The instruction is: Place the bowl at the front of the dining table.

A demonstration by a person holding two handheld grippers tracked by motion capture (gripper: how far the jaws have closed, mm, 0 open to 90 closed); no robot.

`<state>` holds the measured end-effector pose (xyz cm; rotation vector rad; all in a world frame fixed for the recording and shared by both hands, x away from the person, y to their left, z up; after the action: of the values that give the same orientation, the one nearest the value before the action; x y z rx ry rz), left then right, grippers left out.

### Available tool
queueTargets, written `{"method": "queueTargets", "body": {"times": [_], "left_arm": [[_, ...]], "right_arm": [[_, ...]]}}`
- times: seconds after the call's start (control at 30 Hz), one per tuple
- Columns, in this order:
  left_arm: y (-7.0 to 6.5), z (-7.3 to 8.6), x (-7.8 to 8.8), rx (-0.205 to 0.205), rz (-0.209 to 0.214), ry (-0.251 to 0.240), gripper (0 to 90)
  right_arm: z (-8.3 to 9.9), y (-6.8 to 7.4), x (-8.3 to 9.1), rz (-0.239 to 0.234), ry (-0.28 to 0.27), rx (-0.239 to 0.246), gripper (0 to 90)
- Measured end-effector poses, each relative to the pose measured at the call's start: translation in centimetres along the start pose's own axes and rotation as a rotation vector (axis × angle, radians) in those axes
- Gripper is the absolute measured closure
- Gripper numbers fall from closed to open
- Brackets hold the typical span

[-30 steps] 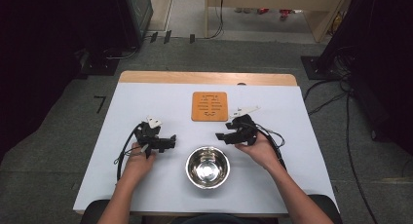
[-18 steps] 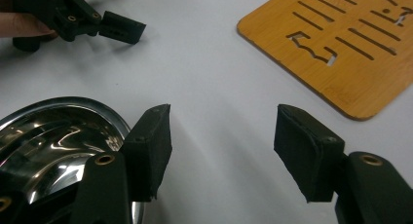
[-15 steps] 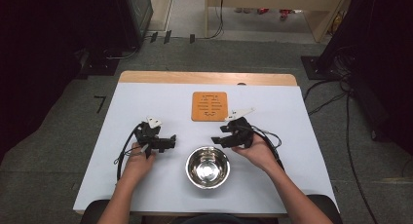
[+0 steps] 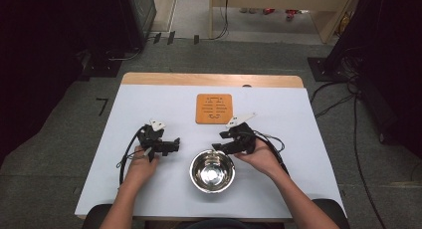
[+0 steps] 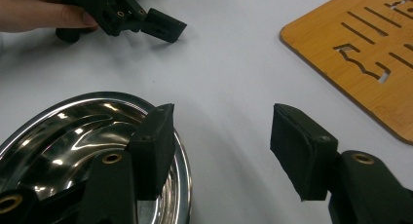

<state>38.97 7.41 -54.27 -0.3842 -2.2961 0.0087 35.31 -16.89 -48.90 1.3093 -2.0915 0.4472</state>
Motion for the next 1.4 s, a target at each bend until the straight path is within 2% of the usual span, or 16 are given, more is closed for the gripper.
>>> {"method": "queueTargets", "body": {"times": [0.27, 0.5, 0.7, 0.87, 1.03, 1.2, 1.4], "left_arm": [[0.0, 0.0, 0.0, -0.001, 0.000, 0.001, 0.0], [0.0, 0.0, 0.0, -0.002, 0.000, 0.002, 0.0], [0.0, 0.0, 0.0, -0.001, 0.000, 0.001, 0.0], [0.0, 0.0, 0.0, -0.001, 0.000, 0.001, 0.0], [0.0, 0.0, 0.0, -0.001, 0.000, 0.001, 0.0], [0.0, 0.0, 0.0, -0.001, 0.000, 0.001, 0.0], [0.0, 0.0, 0.0, -0.002, 0.000, 0.001, 0.0]], "right_arm": [[-0.1, 0.6, -0.2, -0.025, -0.012, 0.019, 44.4], [-0.1, 1.2, -0.6, -0.077, -0.015, 0.034, 45.2], [0.2, 1.4, -0.9, -0.096, -0.004, 0.045, 50.4], [0.5, 1.6, -1.2, -0.113, 0.013, 0.058, 50.9], [0.8, 1.7, -1.6, -0.134, 0.024, 0.050, 53.8], [1.3, 1.9, -2.4, -0.155, 0.052, 0.063, 55.3], [1.7, 1.8, -2.8, -0.180, 0.064, 0.049, 59.8]]}}
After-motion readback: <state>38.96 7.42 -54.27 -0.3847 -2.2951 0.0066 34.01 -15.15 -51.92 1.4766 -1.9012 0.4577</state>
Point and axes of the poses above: each handheld gripper's, and its own axes: x roughly backward along the jaws, z roughly out of its underside, y roughly to its left, the point moved 6 cm from there along -x, roughly forward along the jaws, and after that the axes turned 11 degrees about x, right-handed, at the moved point
